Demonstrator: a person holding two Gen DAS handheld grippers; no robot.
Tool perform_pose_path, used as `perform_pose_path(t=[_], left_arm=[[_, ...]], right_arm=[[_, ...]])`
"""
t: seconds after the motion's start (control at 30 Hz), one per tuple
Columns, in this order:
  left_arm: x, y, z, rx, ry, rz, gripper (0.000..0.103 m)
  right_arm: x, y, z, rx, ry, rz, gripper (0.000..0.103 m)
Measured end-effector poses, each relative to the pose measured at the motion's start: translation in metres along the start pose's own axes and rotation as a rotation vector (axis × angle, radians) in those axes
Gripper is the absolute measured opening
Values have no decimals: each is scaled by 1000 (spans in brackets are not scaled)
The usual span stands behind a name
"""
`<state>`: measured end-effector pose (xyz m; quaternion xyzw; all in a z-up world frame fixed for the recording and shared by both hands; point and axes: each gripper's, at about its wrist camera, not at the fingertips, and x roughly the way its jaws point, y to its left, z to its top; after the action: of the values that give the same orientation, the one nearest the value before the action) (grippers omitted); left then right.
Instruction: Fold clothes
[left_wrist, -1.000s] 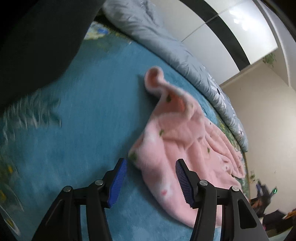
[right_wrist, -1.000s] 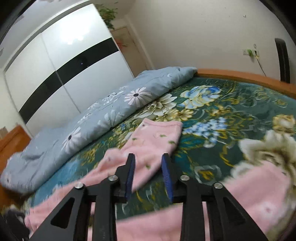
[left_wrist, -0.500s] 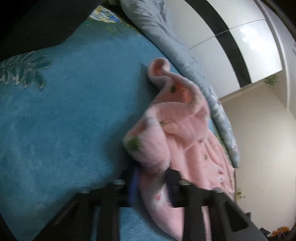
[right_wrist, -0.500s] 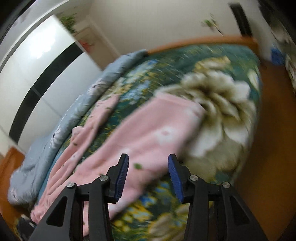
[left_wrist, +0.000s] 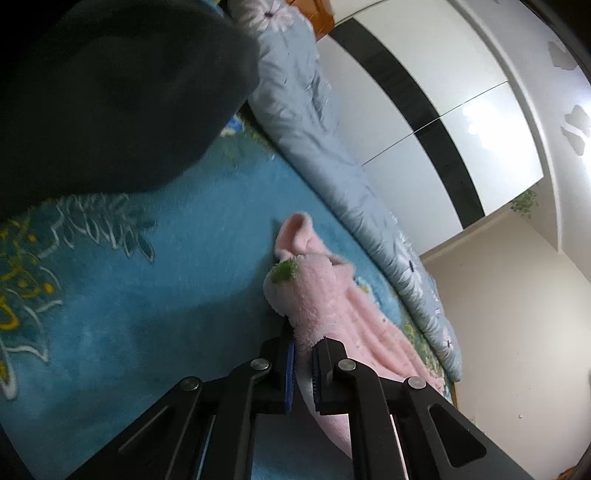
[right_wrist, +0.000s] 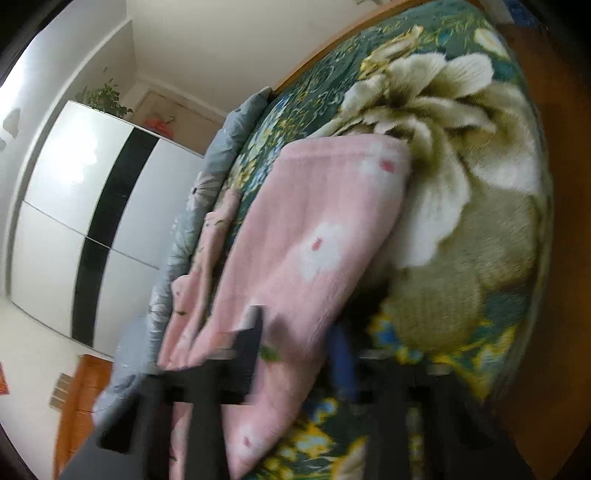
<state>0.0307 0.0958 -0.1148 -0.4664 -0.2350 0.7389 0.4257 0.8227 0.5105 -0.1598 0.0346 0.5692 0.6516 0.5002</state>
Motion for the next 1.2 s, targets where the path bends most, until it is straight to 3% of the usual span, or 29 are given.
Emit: perform_pose_path(t=[0.23, 0.3, 0.47, 0.6, 0.87, 0.93, 0.97, 1.03, 1.07, 1.2], left_arm=[[-60, 18, -5, -20, -58, -38, 8], [-73, 26, -13, 3, -70, -19, 8], [-66, 67, -42, -19, 9, 67, 8], [-58, 87, -51, -70, 52, 70, 8], [-62, 60, -48, 101, 76, 73, 10], [-61, 57, -47, 114, 89, 81, 14], [-61, 57, -46, 118, 97, 85, 21], [-69, 62, -42, 113, 91, 107, 30], [-73, 65, -40, 110, 87, 120, 36], [-101, 71, -24, 132, 29, 189, 47]], right_arm=[[-53, 38, 0, -199, -59, 69, 6], [-66, 41, -1, -248, -63, 67, 6], [-51, 2, -10, -210, 19, -44, 6], [-39, -19, -17, -162, 58, -85, 6], [-43, 1, -21, -316, 75, -149, 9], [-45, 6, -23, -346, 70, -173, 10], [-48, 8, -24, -356, 63, -183, 13], [-58, 9, -23, -364, 43, -189, 41], [-66, 9, -22, -367, 25, -189, 47], [-98, 22, -15, -383, -89, -253, 50]])
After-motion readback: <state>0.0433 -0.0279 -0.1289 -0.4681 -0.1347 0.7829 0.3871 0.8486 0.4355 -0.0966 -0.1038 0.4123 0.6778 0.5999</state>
